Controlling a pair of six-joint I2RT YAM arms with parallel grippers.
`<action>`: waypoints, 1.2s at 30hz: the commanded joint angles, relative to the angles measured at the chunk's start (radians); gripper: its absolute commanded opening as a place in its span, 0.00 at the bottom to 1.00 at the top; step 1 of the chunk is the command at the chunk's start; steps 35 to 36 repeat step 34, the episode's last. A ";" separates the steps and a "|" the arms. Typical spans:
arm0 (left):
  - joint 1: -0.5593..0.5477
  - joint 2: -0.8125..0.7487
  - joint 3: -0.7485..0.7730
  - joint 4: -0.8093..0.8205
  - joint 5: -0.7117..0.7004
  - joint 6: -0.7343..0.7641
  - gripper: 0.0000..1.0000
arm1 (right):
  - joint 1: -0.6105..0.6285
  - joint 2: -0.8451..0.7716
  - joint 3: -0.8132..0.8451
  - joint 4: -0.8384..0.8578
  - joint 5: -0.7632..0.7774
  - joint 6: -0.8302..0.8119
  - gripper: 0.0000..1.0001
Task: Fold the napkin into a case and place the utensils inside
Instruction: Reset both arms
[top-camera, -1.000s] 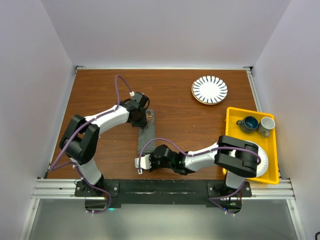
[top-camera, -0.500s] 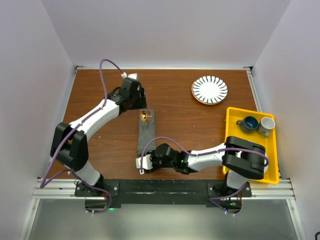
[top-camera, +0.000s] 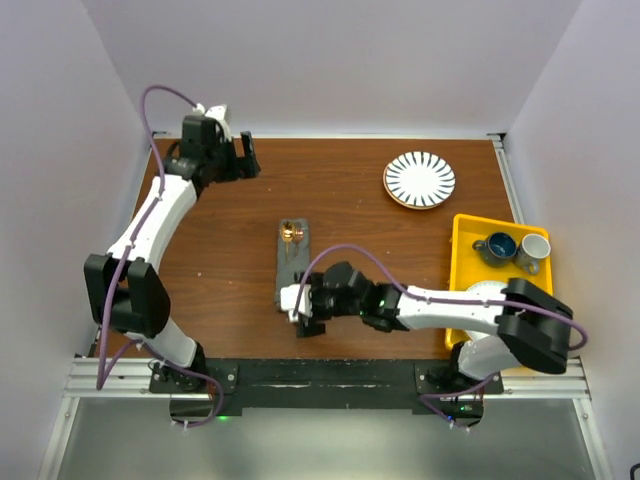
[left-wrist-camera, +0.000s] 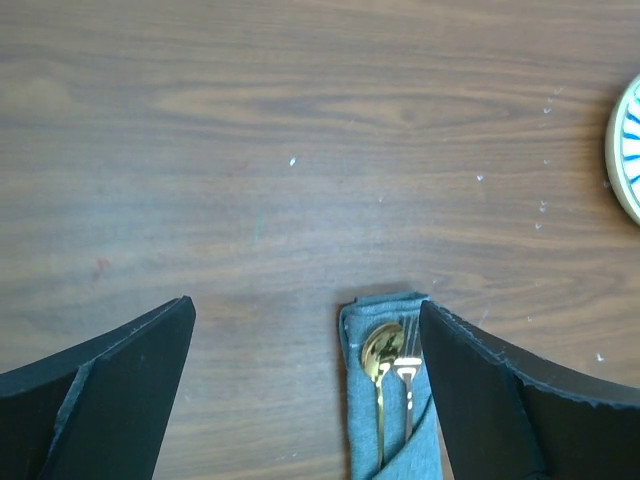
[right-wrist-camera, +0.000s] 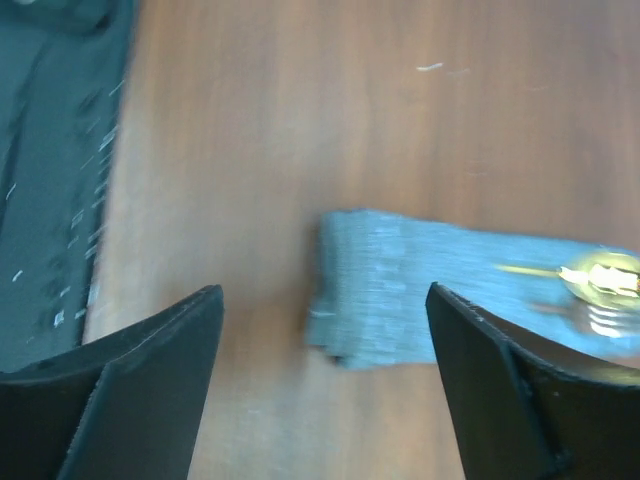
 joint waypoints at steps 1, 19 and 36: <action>0.045 0.049 0.186 -0.123 0.215 0.147 1.00 | -0.099 -0.116 0.152 -0.134 -0.017 0.147 0.92; 0.076 0.054 0.027 -0.276 0.286 0.492 1.00 | -0.535 -0.381 0.185 -0.581 0.192 0.601 0.98; 0.078 -0.156 -0.158 -0.167 0.189 0.467 1.00 | -0.757 -0.332 0.218 -0.532 0.157 0.642 0.98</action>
